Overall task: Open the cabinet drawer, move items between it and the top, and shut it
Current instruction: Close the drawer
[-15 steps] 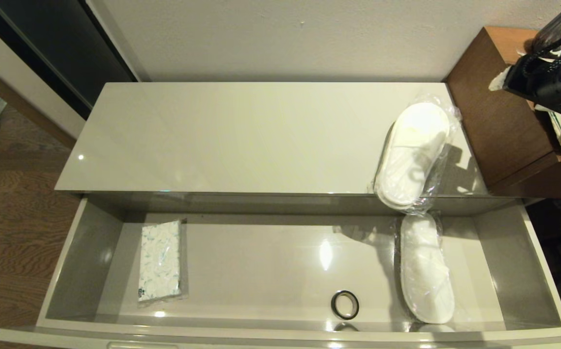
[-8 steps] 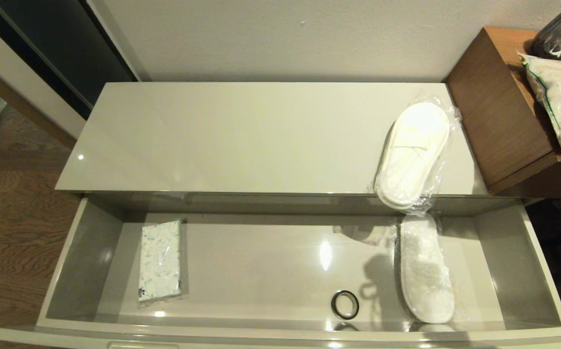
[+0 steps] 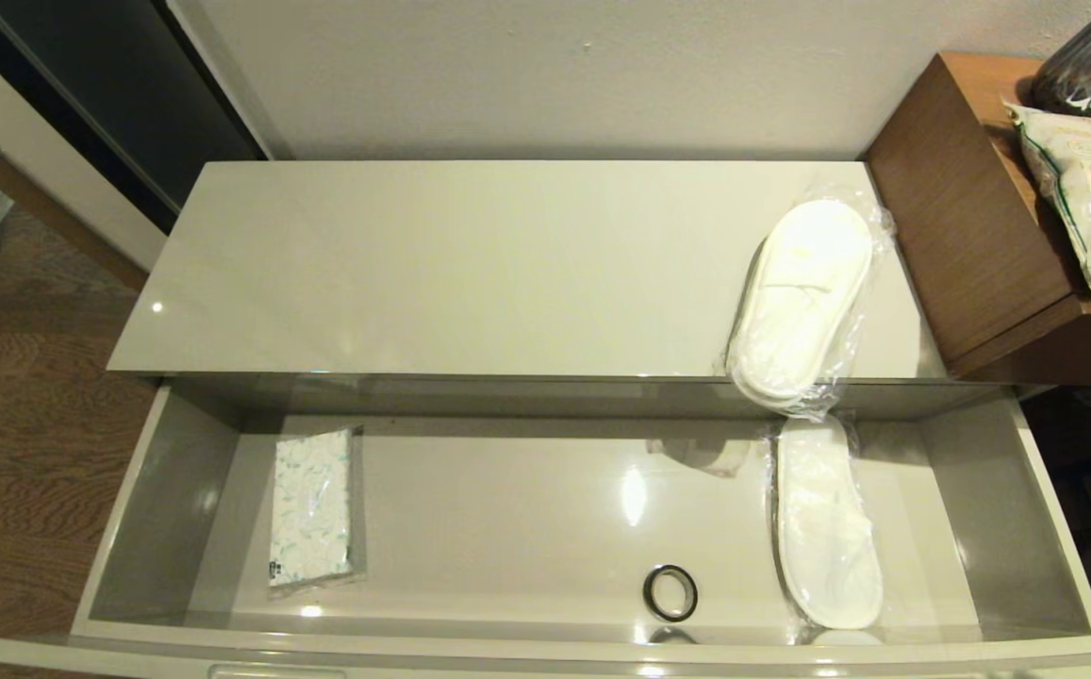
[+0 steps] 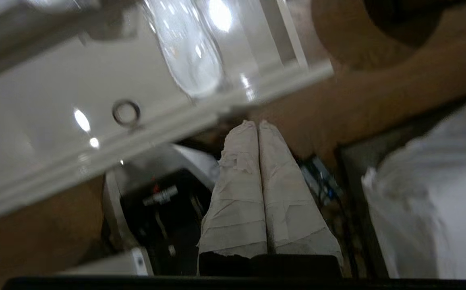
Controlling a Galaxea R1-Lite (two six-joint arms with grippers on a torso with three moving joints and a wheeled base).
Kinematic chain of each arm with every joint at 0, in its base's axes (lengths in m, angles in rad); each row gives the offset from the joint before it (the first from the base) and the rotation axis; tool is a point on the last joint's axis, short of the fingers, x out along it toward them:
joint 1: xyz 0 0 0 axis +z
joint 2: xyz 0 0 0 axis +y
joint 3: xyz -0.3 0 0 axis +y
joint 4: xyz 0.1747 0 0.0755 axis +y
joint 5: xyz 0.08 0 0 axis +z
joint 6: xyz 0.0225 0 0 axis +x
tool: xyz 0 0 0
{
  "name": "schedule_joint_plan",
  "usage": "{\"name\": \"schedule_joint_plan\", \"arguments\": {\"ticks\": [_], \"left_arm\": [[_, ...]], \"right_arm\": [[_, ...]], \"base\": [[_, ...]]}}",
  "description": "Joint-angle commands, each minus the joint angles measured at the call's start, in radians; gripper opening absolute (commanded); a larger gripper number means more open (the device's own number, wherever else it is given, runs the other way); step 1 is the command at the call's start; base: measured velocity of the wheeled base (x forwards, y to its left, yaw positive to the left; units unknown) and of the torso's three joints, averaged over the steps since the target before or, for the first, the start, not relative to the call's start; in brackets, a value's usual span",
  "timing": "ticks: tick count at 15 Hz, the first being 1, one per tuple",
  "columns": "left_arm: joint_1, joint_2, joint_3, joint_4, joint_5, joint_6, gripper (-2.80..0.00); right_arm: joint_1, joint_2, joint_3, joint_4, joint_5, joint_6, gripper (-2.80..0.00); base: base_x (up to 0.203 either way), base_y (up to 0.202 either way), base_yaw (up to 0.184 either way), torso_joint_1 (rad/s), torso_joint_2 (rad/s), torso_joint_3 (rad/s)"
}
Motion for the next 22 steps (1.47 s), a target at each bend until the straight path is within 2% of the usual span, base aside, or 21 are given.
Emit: {"name": "schedule_joint_plan", "arguments": {"ticks": [1,3,5,9,12,14,17,22], "left_arm": [[0.001,0.001,0.0,0.0,0.0,0.0,-2.8],[-0.001,0.001,0.002,0.0,0.0,0.0,-2.8],[0.0,0.001,0.0,0.0,0.0,0.0,-2.8],[0.0,0.001,0.001,0.0,0.0,0.0,-2.8],[-0.001,0.001,0.002,0.0,0.0,0.001,-2.8],[-0.001,0.001,0.0,0.0,0.0,0.0,-2.8],[-0.001,0.001,0.0,0.0,0.0,0.0,-2.8],[0.001,0.001,0.001,0.0,0.0,0.001,-2.8]], "right_arm": [[-0.163,-0.18,0.01,0.112,0.129,-0.035,-2.8],[-0.225,-0.314,0.074,0.134,0.242,-0.13,-2.8],[-0.238,-0.38,0.24,0.141,0.276,-0.167,-2.8],[-0.249,-0.459,0.498,0.11,0.296,-0.179,-2.8],[-0.255,-0.405,0.571,0.069,0.299,-0.163,-2.8],[-0.255,-0.314,0.596,0.048,0.334,-0.124,-2.8],[-0.256,-0.14,0.711,-0.141,0.412,-0.098,-2.8],[-0.253,0.232,0.911,-0.496,0.453,-0.093,-2.8]], "base": [[0.0,0.0,0.0,0.0,0.0,0.0],[0.0,0.0,0.0,0.0,0.0,0.0],[0.0,0.0,0.0,0.0,0.0,0.0],[0.0,0.0,0.0,0.0,0.0,0.0],[0.0,0.0,0.0,0.0,0.0,0.0],[0.0,0.0,0.0,0.0,0.0,0.0],[0.0,0.0,0.0,0.0,0.0,0.0],[0.0,0.0,0.0,0.0,0.0,0.0]]}}
